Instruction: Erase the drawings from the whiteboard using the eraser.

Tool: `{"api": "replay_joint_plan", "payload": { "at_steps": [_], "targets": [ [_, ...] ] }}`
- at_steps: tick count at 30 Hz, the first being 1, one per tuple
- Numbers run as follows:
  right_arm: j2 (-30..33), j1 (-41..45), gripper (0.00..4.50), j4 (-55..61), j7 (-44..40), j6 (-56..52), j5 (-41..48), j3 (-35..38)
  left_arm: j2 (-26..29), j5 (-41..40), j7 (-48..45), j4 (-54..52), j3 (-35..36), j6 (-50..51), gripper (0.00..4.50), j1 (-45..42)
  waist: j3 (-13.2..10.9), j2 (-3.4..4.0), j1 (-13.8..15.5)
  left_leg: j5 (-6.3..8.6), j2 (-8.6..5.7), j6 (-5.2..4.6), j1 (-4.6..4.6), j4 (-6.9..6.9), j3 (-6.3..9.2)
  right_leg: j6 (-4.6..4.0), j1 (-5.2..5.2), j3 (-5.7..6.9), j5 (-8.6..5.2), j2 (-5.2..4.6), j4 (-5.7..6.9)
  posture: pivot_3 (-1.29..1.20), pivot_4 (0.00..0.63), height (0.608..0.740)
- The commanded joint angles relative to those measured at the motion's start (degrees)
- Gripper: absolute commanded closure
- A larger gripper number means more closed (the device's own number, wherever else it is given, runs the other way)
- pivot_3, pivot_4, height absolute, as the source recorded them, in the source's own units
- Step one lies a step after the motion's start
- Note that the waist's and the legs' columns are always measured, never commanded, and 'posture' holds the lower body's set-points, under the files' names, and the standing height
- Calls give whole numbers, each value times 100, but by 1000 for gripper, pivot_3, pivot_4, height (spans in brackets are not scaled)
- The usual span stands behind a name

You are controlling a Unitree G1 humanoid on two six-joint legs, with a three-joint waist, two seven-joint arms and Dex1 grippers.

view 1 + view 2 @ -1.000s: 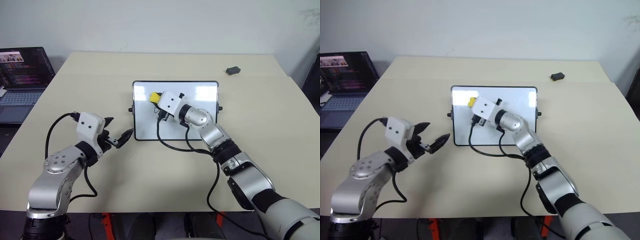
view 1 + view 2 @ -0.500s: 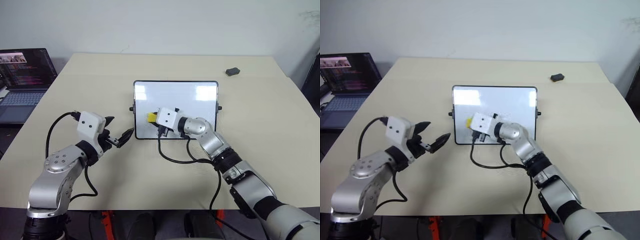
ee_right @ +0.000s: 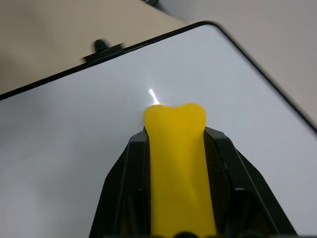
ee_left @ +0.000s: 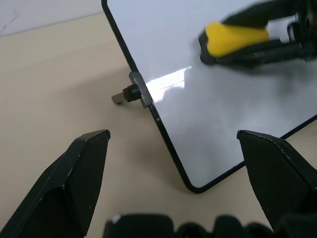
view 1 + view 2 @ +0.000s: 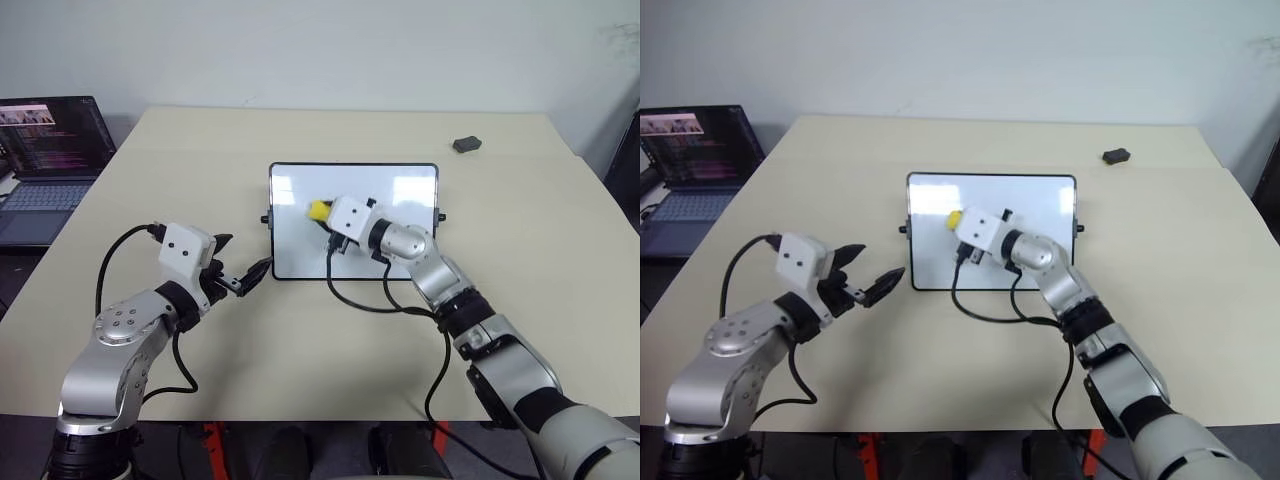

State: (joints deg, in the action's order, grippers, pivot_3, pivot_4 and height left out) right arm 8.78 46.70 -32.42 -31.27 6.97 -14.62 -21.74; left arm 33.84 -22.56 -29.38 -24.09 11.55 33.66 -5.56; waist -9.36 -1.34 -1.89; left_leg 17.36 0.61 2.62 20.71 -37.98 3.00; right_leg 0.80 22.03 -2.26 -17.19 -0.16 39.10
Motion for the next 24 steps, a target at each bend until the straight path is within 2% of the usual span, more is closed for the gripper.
{"api": "replay_joint_plan", "payload": {
  "at_steps": [1, 5, 10, 13, 17, 24],
  "targets": [
    [171, -335, 3380, -222, -310, -557, -136, -141, 6, -17, 6, -125, 27, -50, 0, -86, 0, 2, -1, 0, 0, 0, -4, 0, 1, 0, -3, 1, 0, 0, 2, 0, 150, 740],
    [204, -418, 3381, 89, -549, -637, -95, -172, 8, -12, -13, -112, 16, -58, 0, -87, -2, 6, 4, -4, 0, -4, -45, 0, 3, -1, -44, 3, 2, 1, 0, 0, 150, 740],
    [-20, -152, 3381, 558, -315, -620, 286, 245, 22, -12, -40, -93, 2, -60, 0, -116, -8, 8, 2, -3, -1, -4, -72, 3, 4, 0, -69, 2, 1, 1, -6, 0, 150, 740],
    [-118, 51, 3381, 479, 156, -375, 358, 519, 11, 4, -47, -105, -15, -88, 0, -88, -19, 11, 2, -3, 0, -4, -57, 6, 4, -1, -53, 3, 1, 2, -5, 0, 150, 740],
    [-121, 61, 3381, 46, 694, 83, 157, 554, -20, 19, -39, -119, -32, -127, 0, -46, -17, 7, 7, -5, -1, -1, 25, 1, 4, -1, 22, 2, 3, 1, -7, 0, 150, 740],
    [-37, -374, 3381, 272, 166, -48, 93, 191, -77, -3, -86, -80, -165, -163, 0, -147, -15, 5, 1, -3, 1, -3, 20, 5, -5, 0, 17, -5, 0, 0, -13, 0, 150, 740]
  ]
}}
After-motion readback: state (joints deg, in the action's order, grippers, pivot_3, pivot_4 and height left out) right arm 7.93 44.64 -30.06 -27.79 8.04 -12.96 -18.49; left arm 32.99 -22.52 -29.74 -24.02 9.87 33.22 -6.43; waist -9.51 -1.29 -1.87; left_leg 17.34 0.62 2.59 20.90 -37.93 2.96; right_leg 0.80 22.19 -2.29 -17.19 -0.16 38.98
